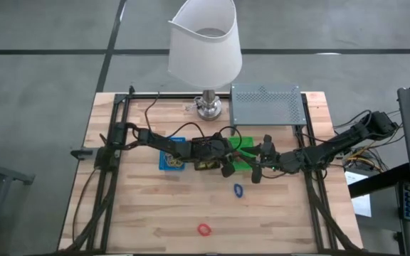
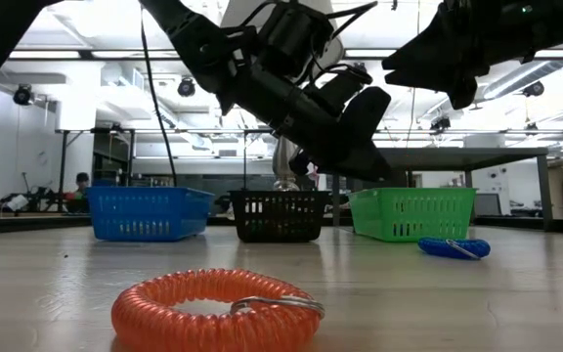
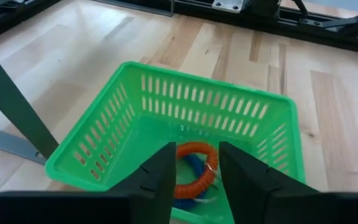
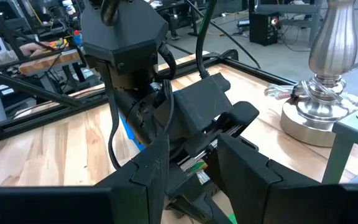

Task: Pick & Place Office Desk Supplies
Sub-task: Put the orange spring keychain into the green bin, then put the blue spring keychain into the green bin

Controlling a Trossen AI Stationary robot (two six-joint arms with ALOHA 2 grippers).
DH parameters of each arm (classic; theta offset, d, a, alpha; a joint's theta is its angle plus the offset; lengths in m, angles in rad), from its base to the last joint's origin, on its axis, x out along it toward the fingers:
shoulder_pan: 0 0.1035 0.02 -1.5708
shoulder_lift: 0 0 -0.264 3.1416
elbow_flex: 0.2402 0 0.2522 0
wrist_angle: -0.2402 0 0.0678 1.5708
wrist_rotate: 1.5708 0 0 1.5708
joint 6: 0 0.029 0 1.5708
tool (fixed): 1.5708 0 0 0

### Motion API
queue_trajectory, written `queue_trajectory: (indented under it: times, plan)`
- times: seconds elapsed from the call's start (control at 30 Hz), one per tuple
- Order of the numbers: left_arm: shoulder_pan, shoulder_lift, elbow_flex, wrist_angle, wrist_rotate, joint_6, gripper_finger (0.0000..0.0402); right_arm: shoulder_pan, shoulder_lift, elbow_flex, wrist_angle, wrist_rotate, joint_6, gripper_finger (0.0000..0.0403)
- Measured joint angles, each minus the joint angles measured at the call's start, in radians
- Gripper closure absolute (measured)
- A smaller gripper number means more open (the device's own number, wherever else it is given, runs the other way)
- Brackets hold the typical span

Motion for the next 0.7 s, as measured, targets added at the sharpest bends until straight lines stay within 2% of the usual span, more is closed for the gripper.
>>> queue_trajectory:
  times: [0.1, 0.3, 0.4, 0.57, 0.7]
  plan:
    - [0.0, 0.0, 0.0, 0.001, 0.009, 0.0, 0.0265, 0.0, 0.0, 0.0, 0.0, 0.0, 0.0, 0.0268]
    - [-0.014, -0.02, -0.001, 0.08, 0.143, 0.109, 0.0259, 0.0, 0.0, 0.0, 0.0, 0.0, 0.0, 0.0268]
    - [-0.027, -0.057, -0.001, 0.13, 0.173, 0.147, 0.0259, 0.0, 0.0, 0.0, 0.0, 0.0, 0.0, 0.0268]
    - [-0.029, -0.132, -0.009, 0.103, 0.292, 0.218, 0.0259, 0.0, 0.0, 0.0, 0.0, 0.0, 0.0, 0.0268]
    - [-0.031, -0.221, -0.084, 0.076, 0.315, 0.234, 0.0258, 0.0, 0.0, 0.0, 0.0, 0.0, 0.0, 0.0268]
